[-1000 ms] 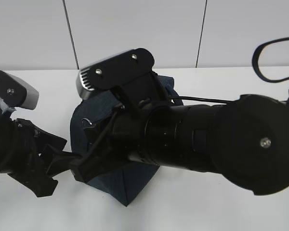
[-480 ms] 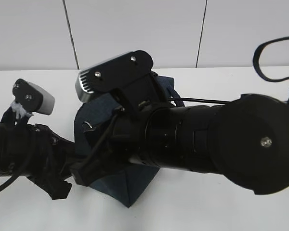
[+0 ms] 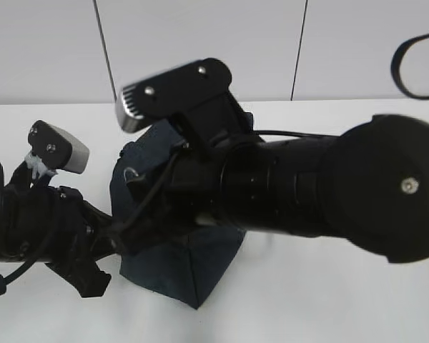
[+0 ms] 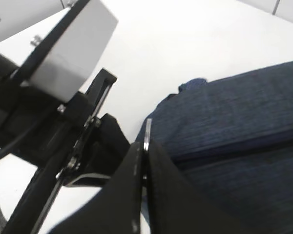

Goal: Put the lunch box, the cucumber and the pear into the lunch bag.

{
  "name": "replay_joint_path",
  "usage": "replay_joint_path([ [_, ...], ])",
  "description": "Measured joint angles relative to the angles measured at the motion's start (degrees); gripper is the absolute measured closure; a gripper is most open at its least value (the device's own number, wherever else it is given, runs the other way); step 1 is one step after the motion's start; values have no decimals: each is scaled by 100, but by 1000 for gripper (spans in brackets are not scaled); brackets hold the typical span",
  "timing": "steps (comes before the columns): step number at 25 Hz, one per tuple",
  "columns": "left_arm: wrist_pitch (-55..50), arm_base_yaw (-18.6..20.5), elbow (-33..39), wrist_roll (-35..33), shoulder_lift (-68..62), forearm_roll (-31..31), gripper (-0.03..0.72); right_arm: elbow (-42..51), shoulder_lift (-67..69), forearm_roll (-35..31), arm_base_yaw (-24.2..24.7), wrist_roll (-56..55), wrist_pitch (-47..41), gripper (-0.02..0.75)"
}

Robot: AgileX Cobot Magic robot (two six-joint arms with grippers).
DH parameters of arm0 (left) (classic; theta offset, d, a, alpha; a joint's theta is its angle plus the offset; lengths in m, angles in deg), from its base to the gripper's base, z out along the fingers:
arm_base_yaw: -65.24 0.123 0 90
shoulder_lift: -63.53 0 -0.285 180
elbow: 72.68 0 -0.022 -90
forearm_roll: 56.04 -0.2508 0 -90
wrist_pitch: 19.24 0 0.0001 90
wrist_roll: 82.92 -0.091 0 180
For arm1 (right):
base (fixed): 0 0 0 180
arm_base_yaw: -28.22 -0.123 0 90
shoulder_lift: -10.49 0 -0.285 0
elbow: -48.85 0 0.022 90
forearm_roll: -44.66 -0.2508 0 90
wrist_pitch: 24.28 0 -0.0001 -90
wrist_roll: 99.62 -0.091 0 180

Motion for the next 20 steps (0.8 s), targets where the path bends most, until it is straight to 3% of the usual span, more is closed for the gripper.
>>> replay_joint_path([
  [7, 28, 0, -16, 31, 0, 0, 695, -175, -137, 0, 660, 13, -70, 732],
  [14, 39, 0, -16, 151, 0, 0, 697, -239, -150, 0, 1667, 13, -92, 732],
  [20, 39, 0, -16, 305, 0, 0, 697, -867, 422, 46, 2455, 190, -457, 732],
])
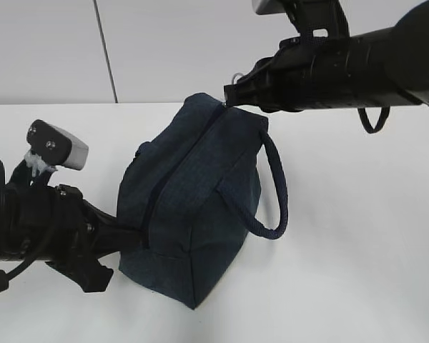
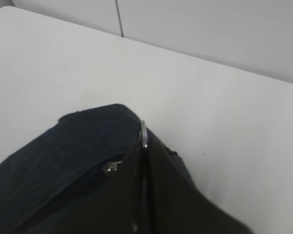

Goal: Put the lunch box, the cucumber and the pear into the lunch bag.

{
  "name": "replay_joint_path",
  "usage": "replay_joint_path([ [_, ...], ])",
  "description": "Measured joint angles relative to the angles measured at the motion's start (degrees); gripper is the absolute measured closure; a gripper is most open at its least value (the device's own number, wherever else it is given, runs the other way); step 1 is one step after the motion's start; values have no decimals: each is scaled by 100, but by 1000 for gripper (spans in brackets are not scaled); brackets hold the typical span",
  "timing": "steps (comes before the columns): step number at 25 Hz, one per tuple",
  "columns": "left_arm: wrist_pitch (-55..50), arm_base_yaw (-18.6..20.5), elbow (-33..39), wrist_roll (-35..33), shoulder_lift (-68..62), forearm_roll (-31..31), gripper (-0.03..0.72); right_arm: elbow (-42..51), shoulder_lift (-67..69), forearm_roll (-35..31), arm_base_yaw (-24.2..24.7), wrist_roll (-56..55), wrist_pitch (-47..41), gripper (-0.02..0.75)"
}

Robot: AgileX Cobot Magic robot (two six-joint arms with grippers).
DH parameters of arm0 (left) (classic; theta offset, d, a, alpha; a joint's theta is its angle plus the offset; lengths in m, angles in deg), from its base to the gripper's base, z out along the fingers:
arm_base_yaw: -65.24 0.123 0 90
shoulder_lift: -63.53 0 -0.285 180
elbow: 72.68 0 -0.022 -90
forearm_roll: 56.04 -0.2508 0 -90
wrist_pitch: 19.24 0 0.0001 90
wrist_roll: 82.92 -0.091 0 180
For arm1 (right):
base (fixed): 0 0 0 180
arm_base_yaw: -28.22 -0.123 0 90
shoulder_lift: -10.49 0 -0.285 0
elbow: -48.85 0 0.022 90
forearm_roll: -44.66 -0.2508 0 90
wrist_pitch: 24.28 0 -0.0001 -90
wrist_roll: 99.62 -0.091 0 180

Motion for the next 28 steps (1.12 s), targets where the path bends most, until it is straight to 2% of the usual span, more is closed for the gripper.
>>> replay_joint_path([
  [3, 0, 0, 0, 122, 0, -14, 697, -375, 422, 3, 197, 116, -69, 732],
  [10, -185, 5, 0, 578, 36, -76, 688, -886, 1064, 23, 270, 210, -268, 732],
  [12, -401, 5, 7, 705, 192, -150, 628, -908, 1069, 23, 270, 210, -281, 732],
  [15, -580, 5, 18, 776, 734, -171, 437, -908, 1069, 23, 270, 214, -291, 732],
  [18, -335, 5, 18, 976, 1436, -165, 323, -908, 1069, 23, 270, 214, -304, 732],
  [20, 28, 5, 18, 1268, 1896, -165, 303, -908, 1069, 23, 270, 214, -317, 732],
  [23, 727, 5, -171, 1791, 2189, -154, 316, -908, 1069, 23, 270, 214, -376, 732],
  [28, 868, 5, -1183, 2479, 1353, -114, 341, -908, 1069, -22, 270, 214, -468, 732],
])
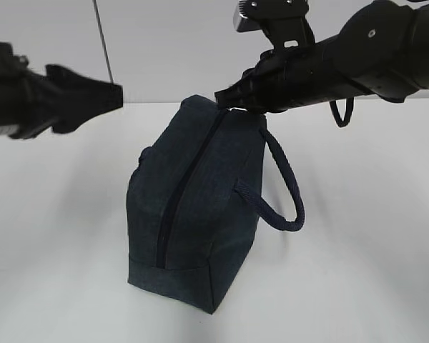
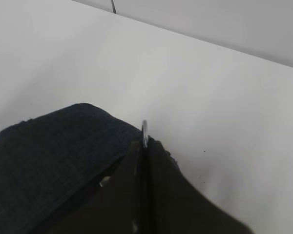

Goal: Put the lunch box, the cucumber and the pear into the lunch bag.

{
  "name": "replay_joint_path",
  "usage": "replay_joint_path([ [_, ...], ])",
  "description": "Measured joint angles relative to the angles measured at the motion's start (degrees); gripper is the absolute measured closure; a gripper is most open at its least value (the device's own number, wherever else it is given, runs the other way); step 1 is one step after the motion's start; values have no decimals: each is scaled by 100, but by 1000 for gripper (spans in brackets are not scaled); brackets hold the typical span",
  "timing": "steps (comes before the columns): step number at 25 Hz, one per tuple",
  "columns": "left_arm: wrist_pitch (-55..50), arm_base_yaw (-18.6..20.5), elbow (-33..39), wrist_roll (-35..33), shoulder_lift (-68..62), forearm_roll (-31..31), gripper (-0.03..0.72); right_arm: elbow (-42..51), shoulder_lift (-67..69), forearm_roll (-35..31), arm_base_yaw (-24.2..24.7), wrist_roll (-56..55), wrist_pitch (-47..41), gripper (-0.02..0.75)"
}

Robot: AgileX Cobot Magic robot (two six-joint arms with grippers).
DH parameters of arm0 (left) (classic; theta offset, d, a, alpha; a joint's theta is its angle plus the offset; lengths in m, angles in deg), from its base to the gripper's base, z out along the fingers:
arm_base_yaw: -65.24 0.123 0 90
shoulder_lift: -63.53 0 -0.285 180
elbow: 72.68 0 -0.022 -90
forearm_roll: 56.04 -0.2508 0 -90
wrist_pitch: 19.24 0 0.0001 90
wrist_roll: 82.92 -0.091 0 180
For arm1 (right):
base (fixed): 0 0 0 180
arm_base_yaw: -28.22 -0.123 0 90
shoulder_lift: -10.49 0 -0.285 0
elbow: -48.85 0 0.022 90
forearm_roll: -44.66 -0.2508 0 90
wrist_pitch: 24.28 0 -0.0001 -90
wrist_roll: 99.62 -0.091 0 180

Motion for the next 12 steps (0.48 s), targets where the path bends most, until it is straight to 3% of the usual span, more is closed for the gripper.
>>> replay_joint_path([
  [7, -335, -6, -1539, 833, -1678, -214, 341, 0, 0, -69, 0, 0, -90, 732],
  [12, -500, -6, -1886, 1056, -2183, -309, 342, 0, 10, -107, 0, 0, -104, 732],
])
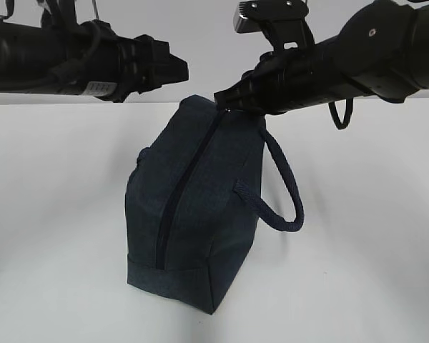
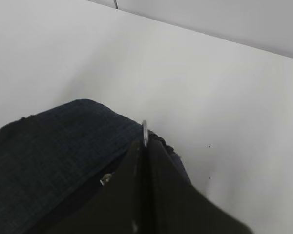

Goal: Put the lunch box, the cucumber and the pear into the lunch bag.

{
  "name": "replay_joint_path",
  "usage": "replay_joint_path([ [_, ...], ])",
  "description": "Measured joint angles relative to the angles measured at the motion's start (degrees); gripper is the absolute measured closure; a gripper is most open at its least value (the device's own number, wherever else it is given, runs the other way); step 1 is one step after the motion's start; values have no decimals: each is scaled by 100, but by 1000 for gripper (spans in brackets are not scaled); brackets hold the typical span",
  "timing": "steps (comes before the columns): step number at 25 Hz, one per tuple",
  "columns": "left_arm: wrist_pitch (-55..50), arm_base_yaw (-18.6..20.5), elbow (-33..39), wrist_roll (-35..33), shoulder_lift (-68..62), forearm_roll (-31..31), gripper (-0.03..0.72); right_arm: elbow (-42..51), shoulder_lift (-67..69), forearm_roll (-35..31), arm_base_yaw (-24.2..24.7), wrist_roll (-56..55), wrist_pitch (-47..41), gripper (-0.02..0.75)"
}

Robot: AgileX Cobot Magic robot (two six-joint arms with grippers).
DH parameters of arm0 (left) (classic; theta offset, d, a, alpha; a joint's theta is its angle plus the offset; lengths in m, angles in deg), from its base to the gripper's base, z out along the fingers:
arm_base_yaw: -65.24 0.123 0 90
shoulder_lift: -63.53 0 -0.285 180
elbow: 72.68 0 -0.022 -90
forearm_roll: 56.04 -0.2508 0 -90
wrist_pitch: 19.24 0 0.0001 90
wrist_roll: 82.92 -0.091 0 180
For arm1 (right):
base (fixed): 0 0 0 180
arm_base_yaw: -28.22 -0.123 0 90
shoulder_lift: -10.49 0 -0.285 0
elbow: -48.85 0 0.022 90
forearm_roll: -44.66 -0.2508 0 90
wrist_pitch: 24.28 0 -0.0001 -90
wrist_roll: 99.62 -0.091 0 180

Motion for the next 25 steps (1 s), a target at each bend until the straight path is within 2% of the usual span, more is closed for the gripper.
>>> replay_joint_path([
  [12, -17, -107, -27, 983, -166, -1256, 344, -13, 187, -273, 0, 0, 12, 732],
  [19, -42, -270, -27, 1120, -426, -1383, 354, -13, 187, -301, 0, 0, 25, 732],
  [21, -30, -270, -27, 1176, -427, -1499, 429, -13, 187, -313, 0, 0, 25, 732],
  [23, -41, -270, -27, 1211, -427, -1625, 573, -13, 187, -313, 0, 0, 25, 732],
  [25, -88, -270, -27, 1217, -427, -1733, 667, -37, 187, -313, 0, 0, 25, 732],
])
